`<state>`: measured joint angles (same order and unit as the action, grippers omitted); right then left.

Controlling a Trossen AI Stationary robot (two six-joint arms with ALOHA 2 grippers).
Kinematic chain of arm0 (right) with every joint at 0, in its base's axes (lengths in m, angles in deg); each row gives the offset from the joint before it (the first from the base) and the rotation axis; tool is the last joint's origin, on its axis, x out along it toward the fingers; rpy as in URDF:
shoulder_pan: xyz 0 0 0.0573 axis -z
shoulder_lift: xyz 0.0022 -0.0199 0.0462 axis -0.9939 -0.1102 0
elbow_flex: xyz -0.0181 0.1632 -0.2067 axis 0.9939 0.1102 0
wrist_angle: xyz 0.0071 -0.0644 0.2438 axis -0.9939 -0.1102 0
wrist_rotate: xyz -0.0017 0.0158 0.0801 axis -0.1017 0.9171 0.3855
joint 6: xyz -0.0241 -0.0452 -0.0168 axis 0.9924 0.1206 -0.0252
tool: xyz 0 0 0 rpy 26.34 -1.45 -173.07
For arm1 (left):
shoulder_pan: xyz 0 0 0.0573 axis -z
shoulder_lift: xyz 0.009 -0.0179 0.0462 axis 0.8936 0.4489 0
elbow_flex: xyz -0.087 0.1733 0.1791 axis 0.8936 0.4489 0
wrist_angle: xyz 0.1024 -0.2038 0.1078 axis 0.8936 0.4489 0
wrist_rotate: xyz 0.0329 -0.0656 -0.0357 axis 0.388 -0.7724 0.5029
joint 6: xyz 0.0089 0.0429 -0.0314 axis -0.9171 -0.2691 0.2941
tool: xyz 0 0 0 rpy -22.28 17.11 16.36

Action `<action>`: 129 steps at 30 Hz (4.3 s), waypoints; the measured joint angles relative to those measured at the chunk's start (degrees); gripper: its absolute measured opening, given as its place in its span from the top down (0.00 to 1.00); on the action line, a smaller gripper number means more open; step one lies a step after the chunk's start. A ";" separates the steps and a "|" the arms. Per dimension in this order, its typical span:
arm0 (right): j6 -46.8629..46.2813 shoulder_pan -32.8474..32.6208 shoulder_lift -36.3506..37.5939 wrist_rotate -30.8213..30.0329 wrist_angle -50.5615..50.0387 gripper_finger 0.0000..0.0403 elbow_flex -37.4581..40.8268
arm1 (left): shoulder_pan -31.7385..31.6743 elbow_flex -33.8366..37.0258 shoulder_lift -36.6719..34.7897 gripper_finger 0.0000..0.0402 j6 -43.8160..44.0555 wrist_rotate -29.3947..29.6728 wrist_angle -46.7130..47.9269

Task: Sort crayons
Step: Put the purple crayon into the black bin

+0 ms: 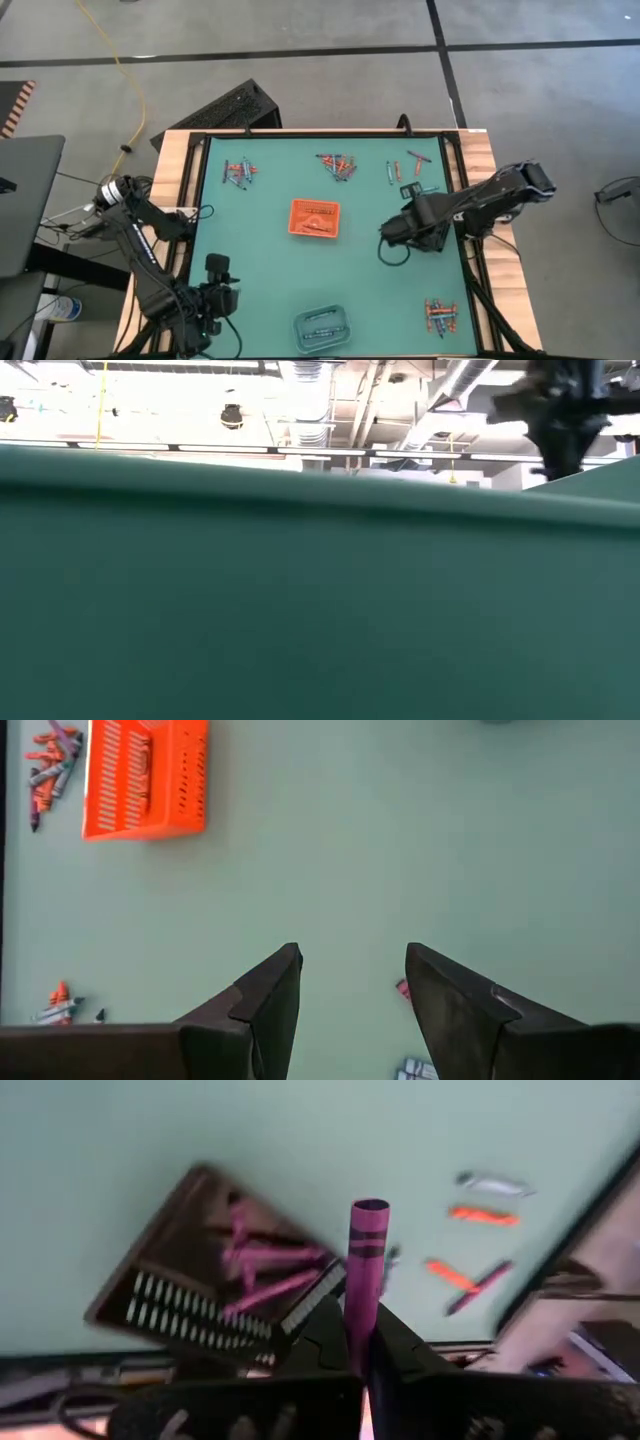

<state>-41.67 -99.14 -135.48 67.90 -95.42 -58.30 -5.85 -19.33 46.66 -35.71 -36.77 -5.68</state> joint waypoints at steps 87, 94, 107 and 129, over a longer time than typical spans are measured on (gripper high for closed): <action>8.02 3.82 6.06 5.50 8.32 0.67 12.63 | -8.53 20.58 6.84 0.97 13.57 -26.81 -30.90; 7.70 3.80 6.06 5.42 7.82 0.67 9.04 | -10.03 20.51 6.91 0.99 8.90 -24.25 -37.22; 6.08 -1.51 6.06 5.84 17.13 0.67 3.40 | -11.20 20.49 6.91 1.00 4.11 -22.79 -39.06; 6.36 -11.81 5.93 5.62 59.52 0.67 2.81 | -12.23 2.62 6.88 1.00 -24.24 1.20 -34.42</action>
<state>-35.30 -110.94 -129.55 73.52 -35.90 -55.49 -18.08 -16.71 53.54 -59.95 -35.57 -40.10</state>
